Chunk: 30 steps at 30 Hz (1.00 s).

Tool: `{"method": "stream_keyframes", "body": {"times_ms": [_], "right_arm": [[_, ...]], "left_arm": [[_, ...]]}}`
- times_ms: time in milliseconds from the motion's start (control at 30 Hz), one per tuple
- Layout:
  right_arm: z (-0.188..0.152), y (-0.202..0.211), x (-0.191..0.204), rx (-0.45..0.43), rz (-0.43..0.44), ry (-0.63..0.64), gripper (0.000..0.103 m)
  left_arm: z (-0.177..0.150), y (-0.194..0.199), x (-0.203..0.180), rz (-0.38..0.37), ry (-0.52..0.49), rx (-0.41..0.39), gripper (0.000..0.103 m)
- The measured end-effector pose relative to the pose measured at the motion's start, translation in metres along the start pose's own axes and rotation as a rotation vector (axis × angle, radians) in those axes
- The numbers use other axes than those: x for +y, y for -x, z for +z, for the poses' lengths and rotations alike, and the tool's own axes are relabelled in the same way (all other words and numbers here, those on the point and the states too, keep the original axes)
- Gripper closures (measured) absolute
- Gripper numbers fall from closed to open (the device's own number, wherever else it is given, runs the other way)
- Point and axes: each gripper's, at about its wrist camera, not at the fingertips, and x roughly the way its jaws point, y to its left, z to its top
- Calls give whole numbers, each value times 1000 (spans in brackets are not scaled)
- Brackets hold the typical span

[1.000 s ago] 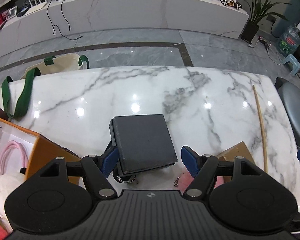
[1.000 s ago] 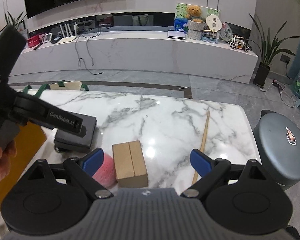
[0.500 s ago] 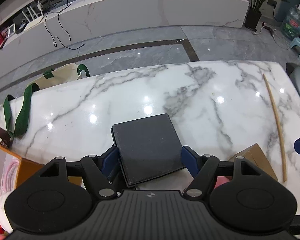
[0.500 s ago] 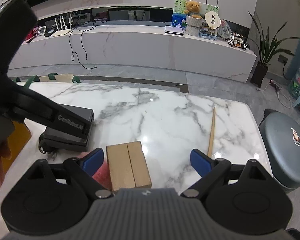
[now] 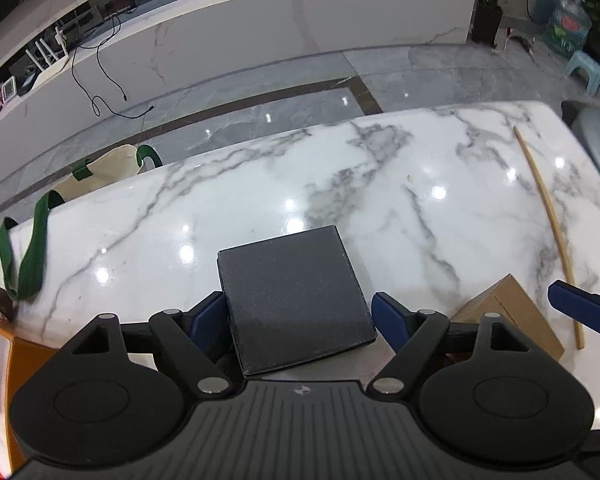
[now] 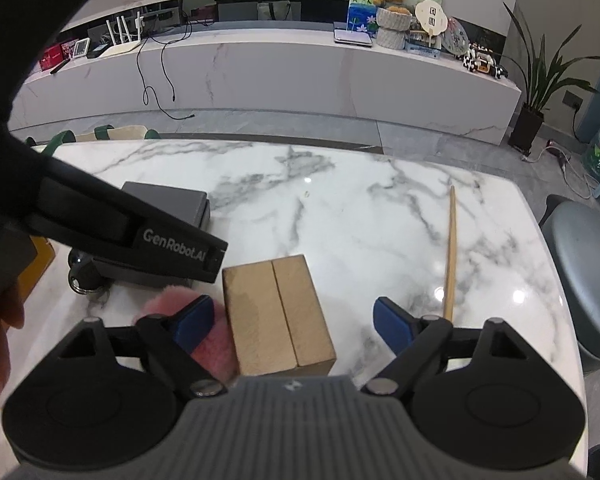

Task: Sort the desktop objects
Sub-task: 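Grasp the dark grey box with the left gripper while the right grasps the cardboard box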

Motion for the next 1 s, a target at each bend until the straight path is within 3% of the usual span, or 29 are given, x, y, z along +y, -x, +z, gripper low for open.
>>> {"method": "stream_keyframes", "body": {"times_ms": [133, 233, 400, 700, 1000], "right_arm": [[-2, -2, 1, 28, 36, 2, 42], [-3, -3, 2, 35, 53, 10, 49], [-4, -1, -1, 42, 87, -12, 54], [-4, 7, -6, 50, 133, -54, 54], [4, 31, -21, 10, 155, -88, 54]], "left_arm": [[-1, -6, -10, 46, -56, 6, 7], [-3, -9, -8, 42, -44, 2, 6], [-5, -12, 5, -17, 25, 23, 8], [-10, -1, 14, -74, 61, 30, 10], [-6, 35, 25, -129, 85, -24, 10]]}}
